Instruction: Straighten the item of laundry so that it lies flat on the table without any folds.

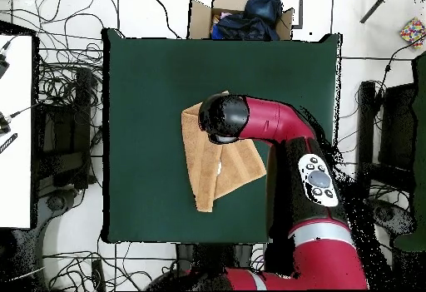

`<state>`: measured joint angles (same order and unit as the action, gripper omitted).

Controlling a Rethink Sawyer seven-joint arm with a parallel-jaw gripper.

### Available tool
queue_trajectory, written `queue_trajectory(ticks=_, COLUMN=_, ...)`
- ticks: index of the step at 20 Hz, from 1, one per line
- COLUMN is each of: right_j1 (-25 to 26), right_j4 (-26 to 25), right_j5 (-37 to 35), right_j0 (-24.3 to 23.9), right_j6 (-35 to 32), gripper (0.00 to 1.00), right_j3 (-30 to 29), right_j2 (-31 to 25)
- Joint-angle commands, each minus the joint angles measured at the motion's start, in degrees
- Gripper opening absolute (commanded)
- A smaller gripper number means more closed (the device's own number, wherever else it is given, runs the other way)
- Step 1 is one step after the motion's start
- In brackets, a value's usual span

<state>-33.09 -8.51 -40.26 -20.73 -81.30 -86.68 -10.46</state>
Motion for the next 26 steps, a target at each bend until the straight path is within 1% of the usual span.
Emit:
queue_trajectory(ticks=1, right_j1=2.0, right_j4=-3.5, right_j5=0.8, right_j0=1.3, right_j6=-1.4, gripper=1.0, right_j3=1.6, right_j2=-2.2)
queue_trajectory(ticks=3, right_j1=3.1, right_j4=-4.0, right_j5=0.5, right_j0=1.5, right_j6=-1.4, gripper=1.0, right_j3=2.1, right_j2=-1.8)
queue_trajectory(ticks=6, right_j1=5.7, right_j4=-4.9, right_j5=2.1, right_j0=2.1, right_j6=-1.9, gripper=1.0, right_j3=3.5, right_j2=-1.2)
queue_trajectory(ticks=11, right_j1=7.6, right_j4=-5.8, right_j5=3.9, right_j0=1.8, right_j6=-2.2, gripper=1.0, right_j3=4.3, right_j2=-1.4)
queue_trajectory(ticks=16, right_j1=11.1, right_j4=-6.9, right_j5=5.4, right_j0=2.6, right_j6=-3.8, gripper=1.0, right_j3=7.3, right_j2=-1.1)
queue_trajectory(ticks=19, right_j1=11.9, right_j4=-7.3, right_j5=6.1, right_j0=2.6, right_j6=-4.2, gripper=1.0, right_j3=7.9, right_j2=-1.1)
queue_trajectory(ticks=22, right_j1=12.2, right_j4=-7.3, right_j5=5.3, right_j0=2.7, right_j6=-4.3, gripper=1.0, right_j3=8.7, right_j2=-1.4)
queue_trajectory(ticks=26, right_j1=11.4, right_j4=-6.6, right_j5=4.3, right_j0=2.2, right_j6=-3.8, gripper=1.0, right_j3=8.4, right_j2=-2.0)
